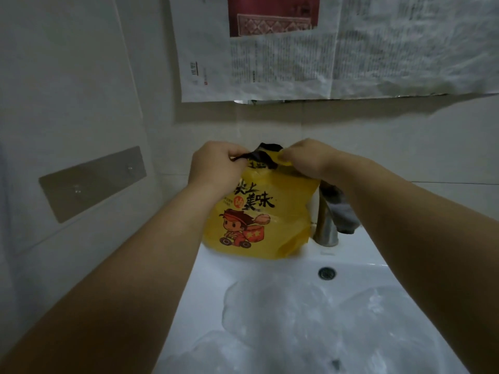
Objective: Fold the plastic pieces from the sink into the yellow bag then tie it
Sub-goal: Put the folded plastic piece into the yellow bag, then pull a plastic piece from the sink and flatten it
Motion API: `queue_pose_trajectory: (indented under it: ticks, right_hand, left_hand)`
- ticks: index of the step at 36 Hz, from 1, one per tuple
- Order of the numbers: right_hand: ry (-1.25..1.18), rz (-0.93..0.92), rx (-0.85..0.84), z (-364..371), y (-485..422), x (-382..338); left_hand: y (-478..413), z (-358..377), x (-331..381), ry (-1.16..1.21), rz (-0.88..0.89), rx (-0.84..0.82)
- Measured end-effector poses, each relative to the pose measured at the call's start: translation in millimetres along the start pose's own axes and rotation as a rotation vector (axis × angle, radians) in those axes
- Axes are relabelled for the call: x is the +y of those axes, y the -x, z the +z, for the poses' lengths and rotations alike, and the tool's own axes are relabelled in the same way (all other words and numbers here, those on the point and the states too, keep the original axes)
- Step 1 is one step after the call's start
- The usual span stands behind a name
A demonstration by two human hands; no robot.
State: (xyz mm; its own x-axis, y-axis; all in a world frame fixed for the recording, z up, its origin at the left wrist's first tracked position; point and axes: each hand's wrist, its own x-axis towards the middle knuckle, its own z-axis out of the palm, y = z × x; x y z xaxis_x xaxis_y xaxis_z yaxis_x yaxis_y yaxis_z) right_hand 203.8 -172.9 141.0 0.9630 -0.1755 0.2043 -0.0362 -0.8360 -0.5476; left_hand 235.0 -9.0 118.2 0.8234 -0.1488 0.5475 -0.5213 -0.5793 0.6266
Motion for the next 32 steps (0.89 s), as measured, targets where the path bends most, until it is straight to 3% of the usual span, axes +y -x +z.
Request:
queue_pose_trajectory:
  ticks: [5, 10, 15, 20, 23, 28, 30, 32]
  right_hand:
    - [-0.152, -0.015, 0.324, -6.2, 13.0, 15.7]
    - [-0.27, -0.064, 0.463, -3.5, 37.0, 23.8]
    - [-0.312, -0.071, 0.486, 6.6, 73.8, 22.5]
    - [-0.402, -0.031, 0.397, 29.6, 121.7, 20.1]
    - [-0.427, 0.008, 0.239, 53.8, 144.3, 28.8]
    - [-0.377, 0.095, 0.053, 98.4, 179.4, 53.8]
    - [-0.39, 0.132, -0.044, 109.3, 192.1, 61.2]
    - [-0.379, 0.16, -0.185, 114.7, 203.8, 65.0]
  left_hand:
    - [6.8, 0.2, 2.2, 0.041, -0.028, 0.007]
    - [21.4, -8.5, 5.1, 0.053, -0.043, 0.037]
    - [52.6, -17.9, 13.1, 0.17, -0.057, 0.101]
    - [105.4, -15.7, 12.2, 0.231, -0.133, 0.071]
    - [138.6, -5.3, -1.0, 0.213, -0.237, -0.14]
    - [190.3, -2.1, -27.4, -0.372, -0.409, -0.737]
    - [205.5, -3.7, -30.7, -0.47, -0.443, -0.872]
    - [216.0, -4.9, -34.2, -0.531, -0.443, -0.905]
